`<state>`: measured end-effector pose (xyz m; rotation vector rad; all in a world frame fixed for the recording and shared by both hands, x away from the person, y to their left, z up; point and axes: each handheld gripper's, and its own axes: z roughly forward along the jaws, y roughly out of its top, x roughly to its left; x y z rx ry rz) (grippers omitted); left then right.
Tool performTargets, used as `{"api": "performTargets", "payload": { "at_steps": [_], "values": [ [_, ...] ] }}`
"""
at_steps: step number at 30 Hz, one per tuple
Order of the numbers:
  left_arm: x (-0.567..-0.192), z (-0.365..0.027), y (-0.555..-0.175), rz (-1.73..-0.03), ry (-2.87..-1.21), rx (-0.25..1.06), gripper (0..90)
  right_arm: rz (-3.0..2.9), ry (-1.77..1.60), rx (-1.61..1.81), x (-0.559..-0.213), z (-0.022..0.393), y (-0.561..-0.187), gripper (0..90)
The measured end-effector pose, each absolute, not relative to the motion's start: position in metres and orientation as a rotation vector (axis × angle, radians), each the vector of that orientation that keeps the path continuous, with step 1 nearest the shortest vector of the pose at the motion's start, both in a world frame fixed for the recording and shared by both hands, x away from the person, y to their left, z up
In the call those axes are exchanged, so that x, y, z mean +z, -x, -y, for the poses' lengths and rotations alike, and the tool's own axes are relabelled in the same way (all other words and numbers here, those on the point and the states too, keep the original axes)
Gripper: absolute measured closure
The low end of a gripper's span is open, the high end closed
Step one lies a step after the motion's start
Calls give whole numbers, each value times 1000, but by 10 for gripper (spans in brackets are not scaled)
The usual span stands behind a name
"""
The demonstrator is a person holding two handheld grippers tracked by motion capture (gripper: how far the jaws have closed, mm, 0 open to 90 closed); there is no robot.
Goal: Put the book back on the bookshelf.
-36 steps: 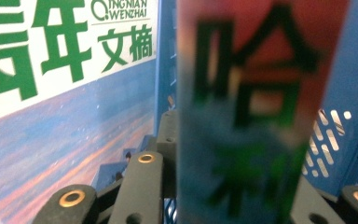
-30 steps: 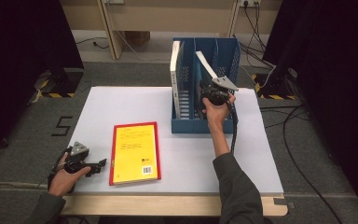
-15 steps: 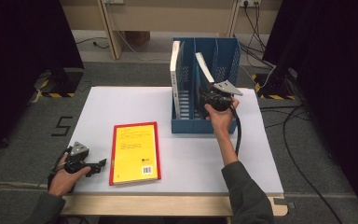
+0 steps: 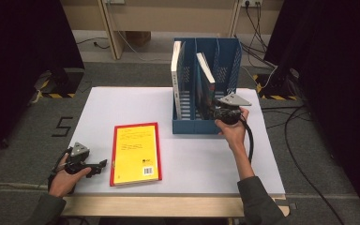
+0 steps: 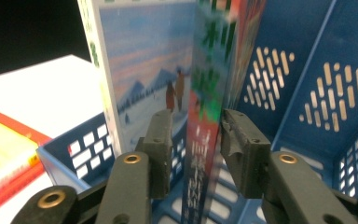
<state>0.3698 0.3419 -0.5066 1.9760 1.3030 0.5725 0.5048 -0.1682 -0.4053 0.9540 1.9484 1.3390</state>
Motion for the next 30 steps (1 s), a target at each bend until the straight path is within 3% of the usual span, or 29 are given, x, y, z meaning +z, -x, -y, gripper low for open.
{"api": "performTargets", "payload": {
  "at_steps": [3, 30],
  "values": [
    [-507, -342, -370, -1302, -1977, 572, 124, -1954, -952, 1313, -410, 166, -506, 717],
    [-507, -342, -370, -1304, -1977, 571, 123, -1880, -1010, 1320, -414, 141, -540, 719]
  ]
}}
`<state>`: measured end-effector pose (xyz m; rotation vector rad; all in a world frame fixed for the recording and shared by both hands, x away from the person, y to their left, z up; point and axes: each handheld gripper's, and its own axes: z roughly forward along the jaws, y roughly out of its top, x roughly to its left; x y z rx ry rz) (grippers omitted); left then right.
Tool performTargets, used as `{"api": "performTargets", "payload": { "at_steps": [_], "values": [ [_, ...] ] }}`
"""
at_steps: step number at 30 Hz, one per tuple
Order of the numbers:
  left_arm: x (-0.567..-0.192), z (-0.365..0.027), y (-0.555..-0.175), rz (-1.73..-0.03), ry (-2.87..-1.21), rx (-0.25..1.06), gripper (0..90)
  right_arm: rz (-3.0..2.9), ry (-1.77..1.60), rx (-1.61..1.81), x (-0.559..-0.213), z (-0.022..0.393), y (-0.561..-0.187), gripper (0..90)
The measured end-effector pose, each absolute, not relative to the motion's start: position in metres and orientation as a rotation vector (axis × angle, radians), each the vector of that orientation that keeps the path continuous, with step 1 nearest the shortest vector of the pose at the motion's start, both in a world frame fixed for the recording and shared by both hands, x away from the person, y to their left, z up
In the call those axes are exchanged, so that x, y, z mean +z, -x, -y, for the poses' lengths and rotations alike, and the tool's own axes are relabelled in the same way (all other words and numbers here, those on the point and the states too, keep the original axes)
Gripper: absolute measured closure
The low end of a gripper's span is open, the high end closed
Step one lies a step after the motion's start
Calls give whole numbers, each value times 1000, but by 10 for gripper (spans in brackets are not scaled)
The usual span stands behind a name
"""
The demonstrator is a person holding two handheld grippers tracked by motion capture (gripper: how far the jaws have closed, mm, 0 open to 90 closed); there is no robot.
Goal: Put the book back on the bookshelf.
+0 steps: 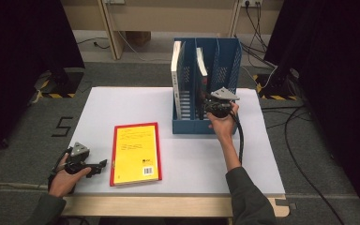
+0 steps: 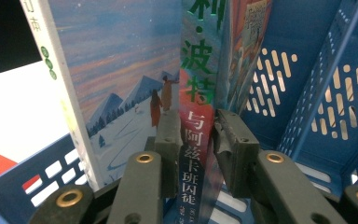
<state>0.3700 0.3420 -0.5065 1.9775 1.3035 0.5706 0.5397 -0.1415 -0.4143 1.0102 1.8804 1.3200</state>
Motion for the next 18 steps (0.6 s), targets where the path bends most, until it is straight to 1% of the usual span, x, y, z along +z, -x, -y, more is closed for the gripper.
{"api": "performTargets", "payload": {
  "at_steps": [18],
  "values": [
    [-507, -342, -370, -1303, -1977, 570, 123, -1860, -1023, 1335, -416, 129, -552, 696]
  ]
}}
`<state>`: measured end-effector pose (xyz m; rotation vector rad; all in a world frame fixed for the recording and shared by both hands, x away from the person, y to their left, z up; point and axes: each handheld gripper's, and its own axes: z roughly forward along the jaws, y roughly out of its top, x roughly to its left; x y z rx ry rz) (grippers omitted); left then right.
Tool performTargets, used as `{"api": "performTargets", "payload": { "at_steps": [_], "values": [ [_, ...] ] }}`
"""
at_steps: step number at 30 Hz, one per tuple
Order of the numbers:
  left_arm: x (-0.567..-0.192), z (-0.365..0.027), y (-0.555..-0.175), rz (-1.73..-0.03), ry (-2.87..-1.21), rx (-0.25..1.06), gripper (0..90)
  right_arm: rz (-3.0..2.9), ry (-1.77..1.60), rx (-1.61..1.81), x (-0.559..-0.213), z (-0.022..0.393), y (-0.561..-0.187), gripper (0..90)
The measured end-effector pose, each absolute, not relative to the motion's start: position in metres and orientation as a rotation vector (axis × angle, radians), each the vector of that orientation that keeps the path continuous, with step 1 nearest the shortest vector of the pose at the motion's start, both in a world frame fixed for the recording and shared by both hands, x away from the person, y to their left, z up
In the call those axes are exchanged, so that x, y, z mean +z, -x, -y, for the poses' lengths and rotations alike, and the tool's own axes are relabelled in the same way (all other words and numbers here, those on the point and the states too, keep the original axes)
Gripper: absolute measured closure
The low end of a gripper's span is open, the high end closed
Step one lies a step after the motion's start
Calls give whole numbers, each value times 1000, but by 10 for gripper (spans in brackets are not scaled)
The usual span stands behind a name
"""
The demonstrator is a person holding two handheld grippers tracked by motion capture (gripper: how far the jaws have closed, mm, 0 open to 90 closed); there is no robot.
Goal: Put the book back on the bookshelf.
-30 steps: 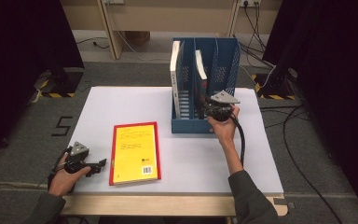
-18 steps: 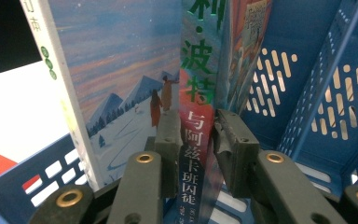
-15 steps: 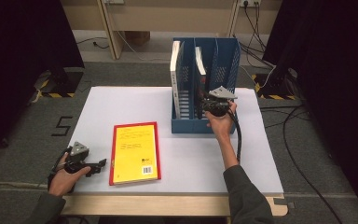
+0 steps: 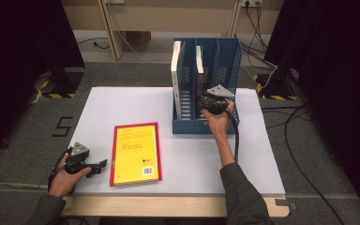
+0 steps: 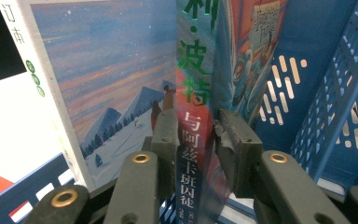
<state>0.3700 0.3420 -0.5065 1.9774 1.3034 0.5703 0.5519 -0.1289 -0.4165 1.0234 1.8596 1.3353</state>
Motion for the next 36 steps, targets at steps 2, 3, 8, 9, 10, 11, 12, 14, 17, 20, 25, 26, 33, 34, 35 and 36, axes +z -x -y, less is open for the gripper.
{"api": "performTargets", "payload": {
  "at_steps": [2, 3, 8, 9, 10, 11, 12, 14, 17, 20, 25, 26, 33, 34, 35, 36],
  "values": [
    [-507, -342, -370, -1303, -1977, 571, 123, -1859, -1027, 1333, -416, 129, -551, 693],
    [-507, -342, -370, -1303, -1977, 571, 123, -1859, -1029, 1333, -416, 129, -551, 690],
    [-507, -342, -370, -1304, -1977, 570, 123, -1873, -1039, 1334, -416, 132, -548, 600],
    [-507, -342, -370, -1303, -1976, 571, 123, -1876, -1042, 1331, -416, 132, -546, 586],
    [-507, -342, -370, -1303, -1977, 571, 123, -1875, -1042, 1330, -415, 133, -545, 577],
    [-507, -342, -370, -1303, -1976, 571, 123, -1877, -1038, 1333, -414, 134, -543, 564],
    [-507, -342, -370, -1303, -1976, 571, 124, -1880, -1035, 1337, -413, 135, -542, 552],
    [-507, -342, -370, -1303, -1977, 571, 123, -1890, -1026, 1338, -411, 136, -539, 526],
    [-507, -342, -370, -1303, -1976, 571, 124, -1886, -1034, 1360, -406, 137, -534, 472],
    [-507, -342, -370, -1303, -1976, 573, 124, -1886, -1040, 1377, -400, 138, -525, 431],
    [-507, -342, -370, -1302, -1977, 573, 124, -1902, -1006, 1392, -393, 138, -503, 409],
    [-507, -342, -370, -1302, -1976, 572, 125, -1904, -998, 1401, -392, 137, -499, 407],
    [-507, -342, -370, -1303, -1976, 572, 124, -1918, -985, 1422, -390, 132, -484, 385],
    [-507, -342, -370, -1304, -1975, 572, 124, -1921, -980, 1426, -390, 131, -483, 384],
    [-507, -342, -370, -1302, -1976, 573, 124, -1924, -978, 1430, -390, 130, -482, 380],
    [-507, -342, -370, -1303, -1975, 572, 124, -1927, -975, 1432, -390, 129, -480, 375]
  ]
}}
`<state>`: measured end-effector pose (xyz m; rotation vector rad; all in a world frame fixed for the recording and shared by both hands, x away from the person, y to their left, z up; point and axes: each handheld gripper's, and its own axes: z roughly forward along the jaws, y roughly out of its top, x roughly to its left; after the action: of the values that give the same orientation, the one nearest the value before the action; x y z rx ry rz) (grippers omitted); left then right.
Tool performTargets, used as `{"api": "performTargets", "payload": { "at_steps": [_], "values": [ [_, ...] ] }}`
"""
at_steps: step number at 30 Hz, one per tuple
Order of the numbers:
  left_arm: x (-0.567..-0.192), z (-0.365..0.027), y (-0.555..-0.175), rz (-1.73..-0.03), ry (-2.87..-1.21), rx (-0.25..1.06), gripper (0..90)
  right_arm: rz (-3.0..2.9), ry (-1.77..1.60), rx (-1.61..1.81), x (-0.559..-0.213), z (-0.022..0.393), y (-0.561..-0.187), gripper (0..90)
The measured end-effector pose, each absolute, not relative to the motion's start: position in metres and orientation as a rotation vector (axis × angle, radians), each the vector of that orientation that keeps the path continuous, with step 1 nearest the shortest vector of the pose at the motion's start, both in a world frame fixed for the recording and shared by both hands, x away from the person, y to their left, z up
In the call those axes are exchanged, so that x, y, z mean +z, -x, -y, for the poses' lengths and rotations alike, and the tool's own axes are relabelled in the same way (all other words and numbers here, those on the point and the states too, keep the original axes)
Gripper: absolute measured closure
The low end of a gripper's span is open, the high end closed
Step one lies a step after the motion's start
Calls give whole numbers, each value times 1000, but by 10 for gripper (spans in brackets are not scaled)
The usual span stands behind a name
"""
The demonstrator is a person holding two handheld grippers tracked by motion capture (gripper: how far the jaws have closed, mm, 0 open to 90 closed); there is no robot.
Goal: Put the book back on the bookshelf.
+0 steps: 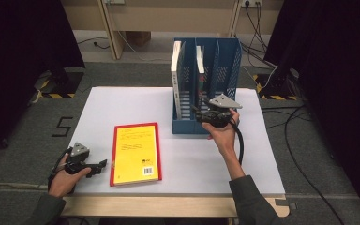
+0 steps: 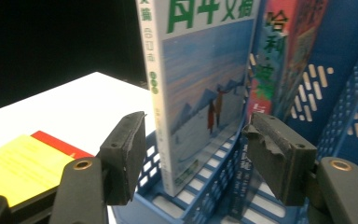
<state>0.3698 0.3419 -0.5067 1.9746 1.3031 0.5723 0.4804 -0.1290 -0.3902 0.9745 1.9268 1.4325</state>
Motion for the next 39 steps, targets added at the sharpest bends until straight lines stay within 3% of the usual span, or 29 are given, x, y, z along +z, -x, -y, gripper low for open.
{"api": "performTargets", "payload": {
  "at_steps": [39],
  "values": [
    [-507, -342, -370, -1303, -1972, 572, 124, -2025, -1019, 1543, -413, 129, -440, 300]
  ]
}}
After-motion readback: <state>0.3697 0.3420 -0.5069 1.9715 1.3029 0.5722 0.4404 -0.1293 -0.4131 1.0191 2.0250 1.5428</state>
